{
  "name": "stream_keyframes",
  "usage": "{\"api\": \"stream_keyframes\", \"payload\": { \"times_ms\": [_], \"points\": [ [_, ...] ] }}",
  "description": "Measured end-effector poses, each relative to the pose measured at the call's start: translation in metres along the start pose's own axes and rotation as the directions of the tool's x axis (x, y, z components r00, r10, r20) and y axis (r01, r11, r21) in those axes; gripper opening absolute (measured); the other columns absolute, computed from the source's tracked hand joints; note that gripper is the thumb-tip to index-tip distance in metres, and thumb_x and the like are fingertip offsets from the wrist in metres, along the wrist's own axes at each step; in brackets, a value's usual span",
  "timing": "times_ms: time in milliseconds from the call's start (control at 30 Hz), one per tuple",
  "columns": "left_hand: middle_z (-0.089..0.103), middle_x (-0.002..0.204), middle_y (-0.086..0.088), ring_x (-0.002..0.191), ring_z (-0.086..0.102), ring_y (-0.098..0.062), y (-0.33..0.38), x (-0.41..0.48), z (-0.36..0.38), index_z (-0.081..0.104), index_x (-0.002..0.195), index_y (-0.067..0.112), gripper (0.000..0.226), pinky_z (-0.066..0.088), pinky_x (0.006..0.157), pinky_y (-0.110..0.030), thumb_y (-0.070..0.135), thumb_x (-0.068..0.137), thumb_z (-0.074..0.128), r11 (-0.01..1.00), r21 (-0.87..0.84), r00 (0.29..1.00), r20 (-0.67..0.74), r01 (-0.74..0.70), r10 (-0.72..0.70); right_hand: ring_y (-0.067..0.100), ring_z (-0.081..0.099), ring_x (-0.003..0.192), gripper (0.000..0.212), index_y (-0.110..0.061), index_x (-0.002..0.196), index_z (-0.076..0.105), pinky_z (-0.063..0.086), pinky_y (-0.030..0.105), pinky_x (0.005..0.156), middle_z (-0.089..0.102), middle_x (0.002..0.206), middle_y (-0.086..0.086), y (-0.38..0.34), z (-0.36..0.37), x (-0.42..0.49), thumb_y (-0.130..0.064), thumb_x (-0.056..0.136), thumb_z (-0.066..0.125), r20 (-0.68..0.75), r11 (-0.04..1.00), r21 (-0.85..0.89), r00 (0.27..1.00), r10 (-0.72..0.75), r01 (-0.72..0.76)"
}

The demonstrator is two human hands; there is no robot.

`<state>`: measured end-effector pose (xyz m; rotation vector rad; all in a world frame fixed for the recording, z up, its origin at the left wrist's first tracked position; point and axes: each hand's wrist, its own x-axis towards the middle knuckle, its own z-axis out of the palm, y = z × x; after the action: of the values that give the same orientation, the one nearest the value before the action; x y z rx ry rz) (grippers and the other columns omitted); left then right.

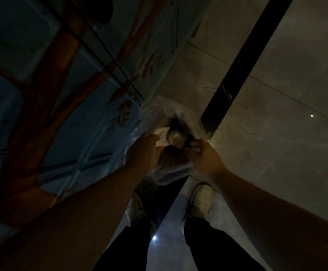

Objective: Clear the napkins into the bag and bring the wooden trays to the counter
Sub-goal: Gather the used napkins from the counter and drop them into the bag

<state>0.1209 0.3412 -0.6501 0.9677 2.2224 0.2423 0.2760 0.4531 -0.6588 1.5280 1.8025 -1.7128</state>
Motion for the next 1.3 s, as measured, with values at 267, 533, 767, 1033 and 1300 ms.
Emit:
{"api": "stream_keyframes", "payload": {
  "times_ms": [267,533,767,1033,1300],
  "points": [
    [0.058,0.118,-0.018,0.108,0.054,-0.038,0.014,-0.020,-0.011,0.056,0.120,0.012,0.037,0.046,0.081,-0.045,0.026,0.086,0.061,0.999,0.033,0.997,-0.067,-0.039,0.041,0.017,0.061,0.085,0.020,-0.025,0.109,0.051,0.042,0.020,0.058,0.058,0.107,0.000,0.000,-0.031,-0.027,-0.026,0.090,0.060,-0.086,0.997,-0.049,0.994,-0.070,0.066],
    [0.056,0.120,-0.013,0.107,0.054,-0.032,0.072,-0.071,-0.089,0.056,0.120,0.013,0.033,0.049,0.082,-0.044,0.026,0.090,0.053,0.987,0.040,0.982,-0.095,-0.158,0.161,0.025,0.062,0.092,0.044,-0.016,0.127,0.051,0.053,0.043,0.079,0.057,0.117,0.009,-0.082,-0.088,-0.098,-0.035,0.088,0.060,-0.046,0.855,-0.402,0.925,-0.378,0.329],
    [0.059,0.108,-0.017,0.096,0.057,-0.035,0.191,-0.128,-0.222,0.059,0.107,0.006,0.030,0.051,0.081,-0.048,0.026,0.085,0.053,0.901,0.202,0.886,-0.192,-0.385,0.422,0.030,0.050,0.122,0.075,-0.018,0.146,0.030,0.049,0.041,0.094,0.043,0.143,0.011,-0.190,-0.178,-0.217,-0.048,0.085,0.062,-0.069,0.663,-0.632,0.823,-0.564,0.402],
    [0.058,0.115,-0.014,0.107,0.053,-0.034,0.338,-0.218,-0.357,0.058,0.112,0.009,0.033,0.048,0.085,-0.043,0.028,0.085,0.055,0.699,0.386,0.676,-0.219,-0.602,0.704,0.026,0.038,0.134,0.078,-0.024,0.149,0.023,0.041,0.039,0.105,0.030,0.154,0.006,-0.274,-0.280,-0.391,-0.054,0.085,0.056,-0.334,0.655,-0.716,0.704,-0.627,0.243],
    [0.055,0.123,-0.005,0.109,0.053,-0.025,0.447,-0.292,-0.428,0.048,0.129,0.017,0.043,0.048,0.086,-0.039,0.038,0.092,0.045,0.266,0.574,0.287,-0.056,-0.774,0.956,0.026,0.040,0.134,0.075,-0.026,0.148,0.023,0.042,0.040,0.103,0.032,0.154,0.006,-0.248,-0.329,-0.541,-0.060,0.086,0.048,-0.608,0.663,-0.736,0.566,-0.556,-0.138]
  ]
}}
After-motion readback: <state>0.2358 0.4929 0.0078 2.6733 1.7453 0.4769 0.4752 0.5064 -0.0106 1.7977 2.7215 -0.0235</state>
